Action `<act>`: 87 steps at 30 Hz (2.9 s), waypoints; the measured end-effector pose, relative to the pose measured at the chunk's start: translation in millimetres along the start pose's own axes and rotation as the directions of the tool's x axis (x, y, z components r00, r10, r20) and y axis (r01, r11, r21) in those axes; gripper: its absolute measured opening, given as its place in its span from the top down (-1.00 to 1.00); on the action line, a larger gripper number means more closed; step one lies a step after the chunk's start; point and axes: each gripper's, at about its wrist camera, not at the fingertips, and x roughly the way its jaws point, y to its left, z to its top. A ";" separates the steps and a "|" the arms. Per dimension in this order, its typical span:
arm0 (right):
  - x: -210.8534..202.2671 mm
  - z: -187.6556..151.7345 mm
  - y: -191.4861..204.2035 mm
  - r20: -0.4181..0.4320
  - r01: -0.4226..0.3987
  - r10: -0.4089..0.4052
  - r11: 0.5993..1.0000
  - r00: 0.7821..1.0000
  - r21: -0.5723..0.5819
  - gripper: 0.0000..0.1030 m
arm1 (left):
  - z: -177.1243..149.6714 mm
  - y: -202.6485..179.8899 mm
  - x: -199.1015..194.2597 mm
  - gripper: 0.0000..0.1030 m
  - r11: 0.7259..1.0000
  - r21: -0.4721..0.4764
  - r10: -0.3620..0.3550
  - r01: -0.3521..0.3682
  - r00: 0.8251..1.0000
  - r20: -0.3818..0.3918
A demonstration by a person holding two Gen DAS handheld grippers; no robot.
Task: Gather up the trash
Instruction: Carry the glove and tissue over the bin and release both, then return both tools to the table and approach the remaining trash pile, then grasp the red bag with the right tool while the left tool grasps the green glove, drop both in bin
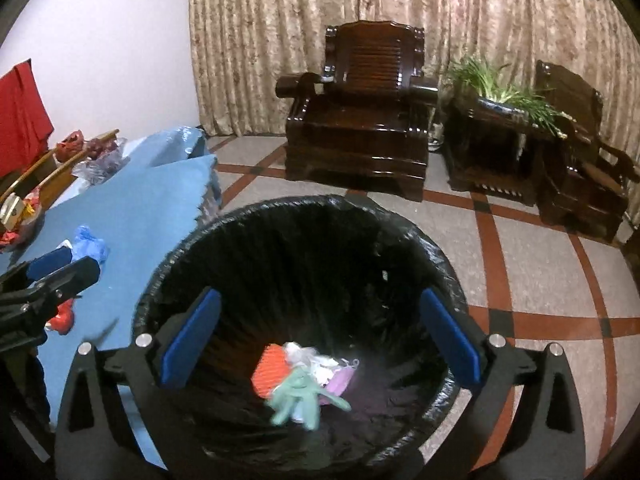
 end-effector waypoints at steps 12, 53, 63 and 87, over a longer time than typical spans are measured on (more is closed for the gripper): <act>-2.6 34.9 49.5 0.000 -0.121 0.121 0.992 0.993 -0.048 -0.89 | -14.4 61.0 -46.5 -0.85 0.983 -0.036 0.183 -0.182 0.982 0.049; 76.6 18.2 253.0 -0.100 -0.379 0.366 0.885 0.925 -0.270 -0.87 | -91.3 229.1 -42.2 -0.51 0.856 -0.242 0.431 -0.457 0.889 -0.152; 85.4 12.2 266.5 -0.124 -0.403 0.383 0.870 0.915 -0.283 -0.82 | -96.2 252.1 -37.8 0.10 0.850 -0.324 0.377 -0.415 0.909 -0.178; 88.2 -24.3 330.0 -0.241 -0.500 0.441 0.803 0.865 -0.325 -0.62 | -116.6 272.2 -94.6 0.59 0.851 -0.310 0.383 -0.424 0.905 -0.187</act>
